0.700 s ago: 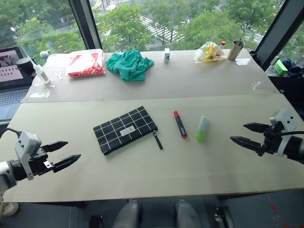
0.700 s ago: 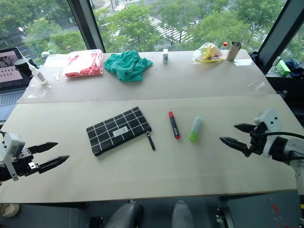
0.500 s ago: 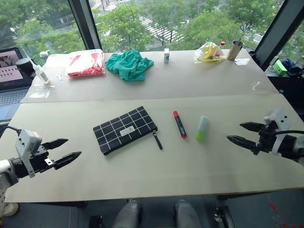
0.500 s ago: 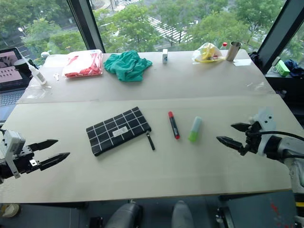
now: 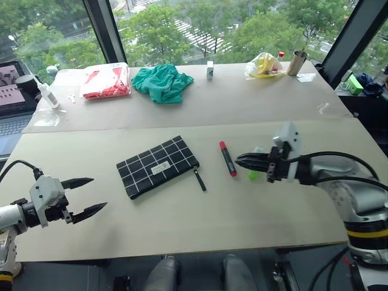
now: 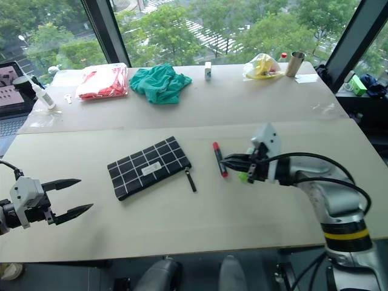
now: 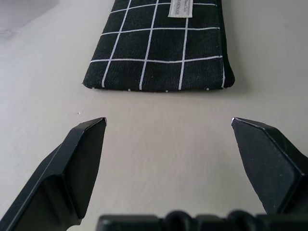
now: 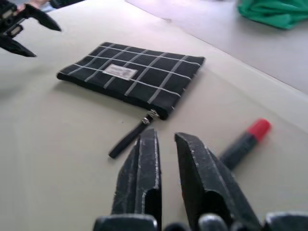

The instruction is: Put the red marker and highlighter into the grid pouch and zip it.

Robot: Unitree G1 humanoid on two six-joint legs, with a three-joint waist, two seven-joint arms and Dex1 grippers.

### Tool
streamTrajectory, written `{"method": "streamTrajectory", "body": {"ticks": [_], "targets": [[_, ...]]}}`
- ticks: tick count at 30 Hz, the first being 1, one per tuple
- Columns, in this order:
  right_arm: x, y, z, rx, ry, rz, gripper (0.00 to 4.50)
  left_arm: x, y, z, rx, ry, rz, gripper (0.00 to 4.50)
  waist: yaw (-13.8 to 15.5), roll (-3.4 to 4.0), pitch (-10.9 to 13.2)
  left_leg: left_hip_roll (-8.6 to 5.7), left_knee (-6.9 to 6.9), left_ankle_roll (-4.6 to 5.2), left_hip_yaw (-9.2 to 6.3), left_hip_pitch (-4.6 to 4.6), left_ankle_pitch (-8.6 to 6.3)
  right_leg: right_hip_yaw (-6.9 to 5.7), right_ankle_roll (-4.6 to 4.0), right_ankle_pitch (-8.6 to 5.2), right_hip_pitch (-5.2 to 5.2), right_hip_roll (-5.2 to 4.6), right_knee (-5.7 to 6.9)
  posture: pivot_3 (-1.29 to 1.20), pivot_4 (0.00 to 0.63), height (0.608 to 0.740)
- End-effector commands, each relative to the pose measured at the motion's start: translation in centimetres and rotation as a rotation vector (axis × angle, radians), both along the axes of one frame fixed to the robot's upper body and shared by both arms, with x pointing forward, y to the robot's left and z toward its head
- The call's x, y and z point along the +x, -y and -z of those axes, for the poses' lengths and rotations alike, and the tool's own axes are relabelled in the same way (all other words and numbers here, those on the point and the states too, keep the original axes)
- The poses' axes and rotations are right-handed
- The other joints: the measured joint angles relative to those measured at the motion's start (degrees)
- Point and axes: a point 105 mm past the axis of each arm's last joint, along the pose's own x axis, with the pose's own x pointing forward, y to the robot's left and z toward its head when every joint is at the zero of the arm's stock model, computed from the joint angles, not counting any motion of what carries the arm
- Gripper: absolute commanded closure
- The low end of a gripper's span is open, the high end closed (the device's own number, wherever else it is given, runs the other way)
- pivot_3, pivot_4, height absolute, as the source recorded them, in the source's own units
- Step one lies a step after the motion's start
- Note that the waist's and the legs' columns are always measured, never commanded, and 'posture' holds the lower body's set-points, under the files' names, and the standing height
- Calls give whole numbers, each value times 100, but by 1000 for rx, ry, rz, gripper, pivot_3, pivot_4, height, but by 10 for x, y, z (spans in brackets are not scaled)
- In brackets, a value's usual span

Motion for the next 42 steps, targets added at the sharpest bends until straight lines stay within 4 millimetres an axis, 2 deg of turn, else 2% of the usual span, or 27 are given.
{"method": "streamTrajectory", "body": {"ticks": [1,5,8,9,13,19,22,28,33,37,41,42], "targets": [[33,-21,17,-131,104,52,4430,10,6,-13,88,149,40,0,2,-7,-2,-1,1,-1,1,2,0,0,-1,1,0,0,2,0,150,740],[44,-68,8,-108,174,-28,4430,11,7,-5,156,146,80,0,-47,-7,-3,-2,1,-13,2,-8,8,-1,-5,4,-26,0,17,0,150,740],[51,-94,5,-117,209,-48,4430,12,8,1,184,136,105,0,-154,-8,-3,0,1,-40,14,-38,23,-2,-10,7,-82,1,44,0,150,740],[54,-100,5,-127,216,-47,4430,12,9,3,201,132,114,0,-184,-8,-4,0,2,-68,15,-45,40,-2,-11,8,-91,0,55,0,150,740],[63,-116,10,-170,218,-33,4430,14,7,11,254,118,135,0,-221,-10,-4,0,2,-71,13,-45,41,-7,-11,8,-98,1,62,0,150,740],[76,-115,43,-409,304,28,4430,21,9,14,292,135,149,0,-220,-9,-5,-3,2,-71,12,-45,42,-9,-11,8,-100,1,68,0,150,740],[86,-109,53,-493,355,95,4430,26,12,13,303,150,167,0,-229,-9,-5,-6,2,-71,15,-36,42,-9,-11,7,-100,1,83,0,150,740],[89,-107,51,-492,381,108,4430,37,29,14,340,203,239,0,-184,-11,-7,-8,2,-69,14,-24,41,-9,-11,7,-92,1,98,0,150,740],[85,-106,55,-475,359,103,4430,46,47,28,367,218,304,0,-172,-9,-10,-12,3,-61,13,-20,36,-9,-11,7,-90,0,103,0,150,740],[82,-108,59,-458,331,107,4430,57,65,24,333,277,320,0,-155,-7,-19,-14,4,-61,12,-18,36,-9,-10,7,-86,-1,103,0,150,740],[79,-109,63,-455,314,106,4430,60,68,30,369,286,339,0,-164,-6,-27,-14,7,-62,12,-17,37,-9,-10,7,-87,-1,107,0,150,740],[78,-109,63,-449,310,107,4500,61,70,28,362,296,342,529,-166,-4,-32,-14,7,-63,13,-16,38,-9,-10,7,-87,-1,107,0,150,740]]}}
